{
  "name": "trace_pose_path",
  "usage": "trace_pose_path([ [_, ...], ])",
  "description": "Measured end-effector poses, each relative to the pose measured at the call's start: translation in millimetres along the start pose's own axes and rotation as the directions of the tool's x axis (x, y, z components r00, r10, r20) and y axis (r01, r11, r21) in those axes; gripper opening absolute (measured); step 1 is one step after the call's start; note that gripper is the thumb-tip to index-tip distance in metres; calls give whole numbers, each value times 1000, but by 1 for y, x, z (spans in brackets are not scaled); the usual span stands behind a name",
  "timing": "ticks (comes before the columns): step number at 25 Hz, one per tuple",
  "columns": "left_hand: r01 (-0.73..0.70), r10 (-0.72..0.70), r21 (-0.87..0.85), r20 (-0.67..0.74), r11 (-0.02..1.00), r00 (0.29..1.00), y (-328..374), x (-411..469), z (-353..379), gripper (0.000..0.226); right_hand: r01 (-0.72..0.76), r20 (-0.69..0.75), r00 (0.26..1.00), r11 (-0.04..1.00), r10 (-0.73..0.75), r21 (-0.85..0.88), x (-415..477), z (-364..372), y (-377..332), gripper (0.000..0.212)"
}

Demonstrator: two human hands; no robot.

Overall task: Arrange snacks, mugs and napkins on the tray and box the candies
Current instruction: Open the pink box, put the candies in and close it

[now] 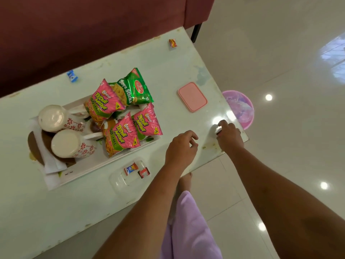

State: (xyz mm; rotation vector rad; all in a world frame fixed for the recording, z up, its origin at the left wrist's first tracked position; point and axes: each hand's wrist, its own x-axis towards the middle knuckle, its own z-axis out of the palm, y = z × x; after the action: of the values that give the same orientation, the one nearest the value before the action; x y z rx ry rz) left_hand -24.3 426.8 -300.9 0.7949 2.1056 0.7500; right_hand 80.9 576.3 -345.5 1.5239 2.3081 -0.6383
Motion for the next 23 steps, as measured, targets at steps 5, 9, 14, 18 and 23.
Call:
trace_pose_path([
  [5, 86, -118, -166, -193, 982, 974, -28, -18, -22, 12, 103, 129, 983, 971, -133, 215, -18, 9, -38, 20],
  [9, 197, -329, -316, -449, 928, 831, -74, -54, -63, 9, 381, 245, 817, 806, -523, 453, -72, 22, -117, 25],
  [14, 321, -455, -337, -483, 885, 748, -116, -92, -90, 10, 580, 378, 651, 752, -659, 312, -115, 59, -169, 26],
  [18, 359, -532, -409, -471, 839, 704, -129, -107, -90, 10, 590, 410, 665, 776, -624, 223, -116, 66, -171, 34],
  [23, 354, -577, -484, -457, 800, 677, -128, -114, -86, 11, 536, 364, 695, 784, -620, 312, -111, 52, -164, 34],
])
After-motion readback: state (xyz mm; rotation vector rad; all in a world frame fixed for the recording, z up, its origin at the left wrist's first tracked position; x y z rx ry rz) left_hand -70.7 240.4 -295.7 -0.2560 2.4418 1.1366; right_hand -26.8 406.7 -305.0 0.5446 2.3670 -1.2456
